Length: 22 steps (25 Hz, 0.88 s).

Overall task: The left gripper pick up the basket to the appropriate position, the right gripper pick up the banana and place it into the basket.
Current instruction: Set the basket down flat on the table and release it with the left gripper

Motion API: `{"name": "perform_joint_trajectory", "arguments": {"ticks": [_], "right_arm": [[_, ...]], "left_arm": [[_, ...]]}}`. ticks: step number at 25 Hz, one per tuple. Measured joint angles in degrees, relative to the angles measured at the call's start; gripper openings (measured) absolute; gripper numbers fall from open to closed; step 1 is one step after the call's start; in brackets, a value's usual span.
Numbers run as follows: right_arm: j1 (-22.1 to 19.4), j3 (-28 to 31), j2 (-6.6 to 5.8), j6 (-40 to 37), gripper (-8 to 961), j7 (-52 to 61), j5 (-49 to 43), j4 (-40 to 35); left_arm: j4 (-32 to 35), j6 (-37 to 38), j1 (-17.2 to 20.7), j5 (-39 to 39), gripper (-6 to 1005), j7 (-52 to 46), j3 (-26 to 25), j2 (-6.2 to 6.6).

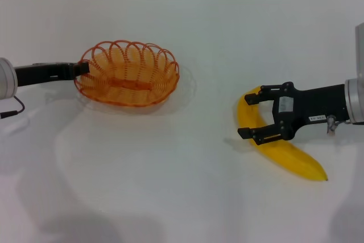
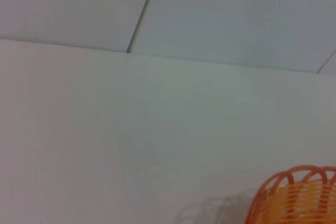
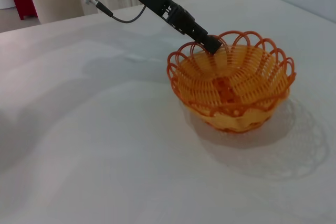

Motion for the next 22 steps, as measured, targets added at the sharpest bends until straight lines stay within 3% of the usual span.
{"name": "perform_joint_trajectory", "arguments": {"ticks": [9, 16, 21, 22], "right_arm": [[0.12, 0.00, 0.00, 0.00, 862, 0.02, 0.00, 0.00], [-0.05, 0.00, 0.00, 0.00, 862, -0.02, 0.00, 0.00], [-0.25, 0.22, 0.01, 0.13, 862, -0.01, 0.35, 0.00], [-0.32, 0.38, 0.02, 0.12, 862, -0.01, 0.61, 0.00]], "left_arm": [[0.00, 0.00, 0.00, -0.01, 104, 0.44, 0.12, 0.00], [1.78, 0.70, 0.54, -0.84, 333, 0.90, 0.09, -0.01], [7.67, 6.45, 3.50, -5.32, 572, 5.15, 0.39, 0.00], [9.10, 8.12, 4.24, -7.15, 572, 7.41, 0.44, 0.00]]}}
